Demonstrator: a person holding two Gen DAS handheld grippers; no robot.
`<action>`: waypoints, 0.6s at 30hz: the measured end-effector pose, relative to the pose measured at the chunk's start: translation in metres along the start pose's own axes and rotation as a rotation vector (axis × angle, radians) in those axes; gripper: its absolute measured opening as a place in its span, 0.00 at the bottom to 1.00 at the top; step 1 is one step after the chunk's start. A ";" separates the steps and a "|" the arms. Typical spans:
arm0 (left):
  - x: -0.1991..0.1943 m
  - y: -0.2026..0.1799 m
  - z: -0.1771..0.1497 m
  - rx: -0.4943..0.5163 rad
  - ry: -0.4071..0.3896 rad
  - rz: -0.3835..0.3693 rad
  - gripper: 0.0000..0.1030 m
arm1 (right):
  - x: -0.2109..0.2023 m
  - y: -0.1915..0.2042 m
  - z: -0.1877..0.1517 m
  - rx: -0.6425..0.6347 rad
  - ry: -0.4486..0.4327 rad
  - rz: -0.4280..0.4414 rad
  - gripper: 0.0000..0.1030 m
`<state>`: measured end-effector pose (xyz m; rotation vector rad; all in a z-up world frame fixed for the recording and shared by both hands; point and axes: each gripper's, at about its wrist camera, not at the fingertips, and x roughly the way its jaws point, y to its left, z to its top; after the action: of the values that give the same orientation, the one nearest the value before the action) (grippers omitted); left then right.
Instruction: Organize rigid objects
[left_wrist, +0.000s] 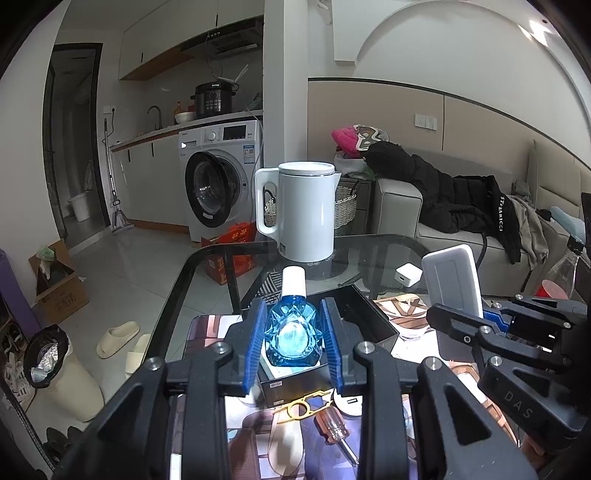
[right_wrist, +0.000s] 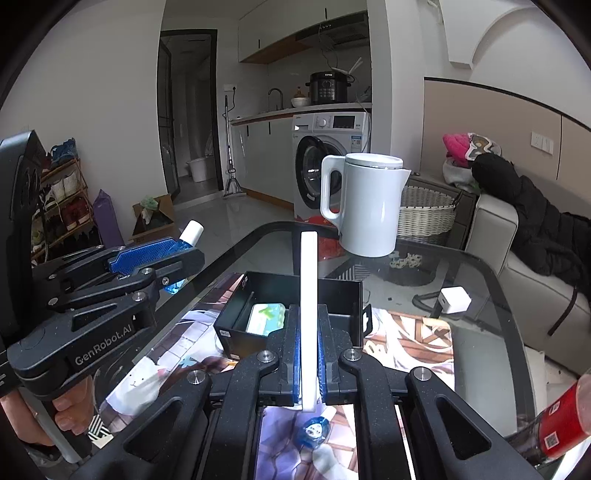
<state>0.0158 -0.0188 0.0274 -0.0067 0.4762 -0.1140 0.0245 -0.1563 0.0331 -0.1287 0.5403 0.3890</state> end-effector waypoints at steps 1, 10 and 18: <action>0.001 -0.001 0.000 -0.001 -0.001 0.000 0.27 | 0.001 -0.001 0.001 0.004 -0.003 0.003 0.07; 0.015 0.001 0.007 -0.009 -0.021 0.000 0.27 | 0.024 -0.012 0.012 0.031 -0.040 0.011 0.07; 0.032 0.006 0.018 -0.013 -0.043 0.008 0.27 | 0.049 -0.016 0.021 0.026 -0.051 0.000 0.07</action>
<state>0.0530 -0.0169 0.0284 -0.0195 0.4340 -0.1025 0.0794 -0.1500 0.0252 -0.0932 0.4952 0.3844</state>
